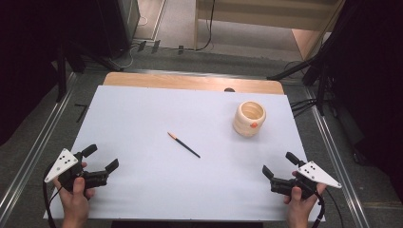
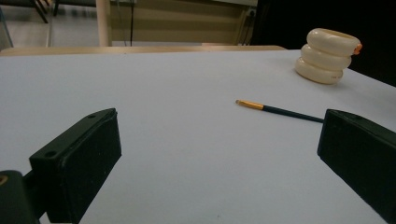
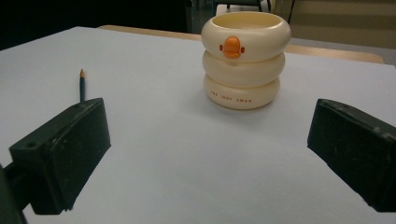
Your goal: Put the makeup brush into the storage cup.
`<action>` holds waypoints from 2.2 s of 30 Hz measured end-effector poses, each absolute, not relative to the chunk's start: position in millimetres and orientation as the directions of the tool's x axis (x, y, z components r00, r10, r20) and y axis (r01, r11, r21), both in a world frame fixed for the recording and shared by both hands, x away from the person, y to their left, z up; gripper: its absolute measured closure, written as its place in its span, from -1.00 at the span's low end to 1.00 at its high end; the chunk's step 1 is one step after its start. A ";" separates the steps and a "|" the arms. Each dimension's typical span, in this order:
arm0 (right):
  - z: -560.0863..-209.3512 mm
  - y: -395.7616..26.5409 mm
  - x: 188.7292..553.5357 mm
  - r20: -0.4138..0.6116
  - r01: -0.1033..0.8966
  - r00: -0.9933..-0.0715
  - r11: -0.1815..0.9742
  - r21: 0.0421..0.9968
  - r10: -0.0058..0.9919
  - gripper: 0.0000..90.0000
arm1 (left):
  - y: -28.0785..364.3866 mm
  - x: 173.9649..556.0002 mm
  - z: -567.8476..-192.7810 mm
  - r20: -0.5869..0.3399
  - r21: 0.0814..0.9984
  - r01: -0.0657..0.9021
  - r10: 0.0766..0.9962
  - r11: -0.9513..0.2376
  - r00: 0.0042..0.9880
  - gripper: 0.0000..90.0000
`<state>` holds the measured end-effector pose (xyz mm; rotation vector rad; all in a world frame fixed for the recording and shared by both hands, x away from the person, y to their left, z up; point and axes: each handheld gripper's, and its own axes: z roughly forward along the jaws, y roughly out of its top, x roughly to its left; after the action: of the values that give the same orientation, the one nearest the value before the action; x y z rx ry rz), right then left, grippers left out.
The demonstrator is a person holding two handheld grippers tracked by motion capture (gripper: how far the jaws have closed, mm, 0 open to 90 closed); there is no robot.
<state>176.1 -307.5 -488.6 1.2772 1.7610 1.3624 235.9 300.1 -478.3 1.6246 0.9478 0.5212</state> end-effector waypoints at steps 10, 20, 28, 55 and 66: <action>-486.2 -300.7 181.0 0.121 0.366 -0.386 0.032 0.930 0.914 -1.00 | 301.8 235.8 -478.7 -0.153 0.951 0.307 0.805 -0.037 0.573 -0.99; -476.3 -290.9 190.9 0.119 0.409 -0.389 0.056 0.911 0.913 -0.99 | 297.9 237.4 -479.4 -0.143 0.950 0.308 0.799 -0.055 0.584 -0.99; -471.5 -283.7 201.4 0.113 0.424 -0.413 0.080 0.902 0.904 -0.99 | 299.7 237.1 -479.0 -0.142 0.950 0.306 0.801 -0.054 0.582 -0.99; -452.1 -232.7 247.0 0.094 0.472 -0.506 0.184 0.862 0.857 -1.00 | 306.3 237.4 -478.4 -0.143 0.953 0.301 0.809 -0.043 0.570 -0.99; -444.8 -210.8 261.0 0.080 0.478 -0.546 0.232 0.847 0.834 -1.00 | 305.7 237.0 -478.3 -0.135 0.953 0.298 0.809 -0.051 0.572 -0.99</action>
<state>261.0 -210.8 -444.8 1.2078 2.1209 1.2422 237.0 305.7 -478.3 1.6216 0.9486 0.5394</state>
